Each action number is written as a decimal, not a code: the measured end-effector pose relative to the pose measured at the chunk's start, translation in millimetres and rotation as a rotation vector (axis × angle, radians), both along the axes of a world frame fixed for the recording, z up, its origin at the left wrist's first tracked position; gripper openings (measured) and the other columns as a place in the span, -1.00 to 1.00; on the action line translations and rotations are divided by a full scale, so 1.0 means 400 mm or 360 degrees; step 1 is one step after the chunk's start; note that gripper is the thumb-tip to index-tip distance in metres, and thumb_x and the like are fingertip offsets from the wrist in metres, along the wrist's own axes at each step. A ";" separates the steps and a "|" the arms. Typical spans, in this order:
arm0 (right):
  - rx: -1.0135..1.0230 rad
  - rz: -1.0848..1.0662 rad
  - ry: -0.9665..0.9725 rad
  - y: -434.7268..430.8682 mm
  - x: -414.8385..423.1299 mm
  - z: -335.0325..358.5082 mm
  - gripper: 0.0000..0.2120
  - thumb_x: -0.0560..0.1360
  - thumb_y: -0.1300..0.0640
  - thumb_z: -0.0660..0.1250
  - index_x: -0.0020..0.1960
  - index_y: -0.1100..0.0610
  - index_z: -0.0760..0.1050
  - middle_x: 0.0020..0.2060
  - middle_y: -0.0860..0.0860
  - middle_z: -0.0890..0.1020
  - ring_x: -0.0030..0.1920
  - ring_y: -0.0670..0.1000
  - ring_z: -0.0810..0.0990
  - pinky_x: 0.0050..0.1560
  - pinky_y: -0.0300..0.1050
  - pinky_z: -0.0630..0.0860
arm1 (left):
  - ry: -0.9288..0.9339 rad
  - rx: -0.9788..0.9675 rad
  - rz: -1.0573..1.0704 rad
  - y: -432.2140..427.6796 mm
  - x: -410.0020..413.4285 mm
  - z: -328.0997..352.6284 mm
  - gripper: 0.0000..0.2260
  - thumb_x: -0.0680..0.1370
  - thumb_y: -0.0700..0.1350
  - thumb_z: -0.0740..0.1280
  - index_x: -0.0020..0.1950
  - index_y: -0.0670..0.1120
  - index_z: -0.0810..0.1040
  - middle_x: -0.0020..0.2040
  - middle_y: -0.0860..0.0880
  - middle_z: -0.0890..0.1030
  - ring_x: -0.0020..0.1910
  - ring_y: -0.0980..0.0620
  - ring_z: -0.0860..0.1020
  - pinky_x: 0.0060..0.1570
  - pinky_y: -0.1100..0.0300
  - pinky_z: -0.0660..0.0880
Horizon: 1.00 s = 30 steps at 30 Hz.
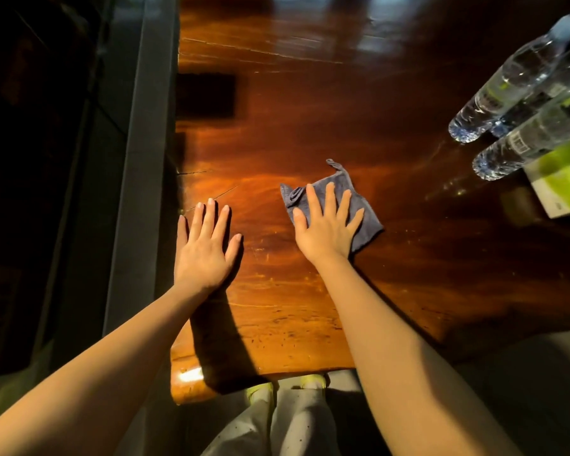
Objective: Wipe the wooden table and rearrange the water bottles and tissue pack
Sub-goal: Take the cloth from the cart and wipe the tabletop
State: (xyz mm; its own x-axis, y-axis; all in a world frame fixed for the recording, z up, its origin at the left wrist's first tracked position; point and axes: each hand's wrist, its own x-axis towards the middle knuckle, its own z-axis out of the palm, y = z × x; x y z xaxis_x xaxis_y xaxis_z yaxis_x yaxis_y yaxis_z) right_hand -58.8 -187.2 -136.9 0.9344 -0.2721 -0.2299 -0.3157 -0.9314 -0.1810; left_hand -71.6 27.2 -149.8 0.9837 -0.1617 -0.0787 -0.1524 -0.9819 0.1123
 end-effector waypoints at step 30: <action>0.0109 0.1120 -0.0067 0.166 -0.157 0.012 -0.46 0.56 -0.30 -0.11 0.51 -0.22 -0.04 0.56 -0.06 -0.02 0.56 0.07 -0.16 0.48 0.24 -0.23 | -0.0045 -0.0127 0.0161 -0.002 -0.336 0.031 -0.44 0.59 0.19 -0.02 0.52 -0.04 0.04 0.51 -0.10 0.24 0.53 -0.04 0.03 0.50 -0.03 -0.07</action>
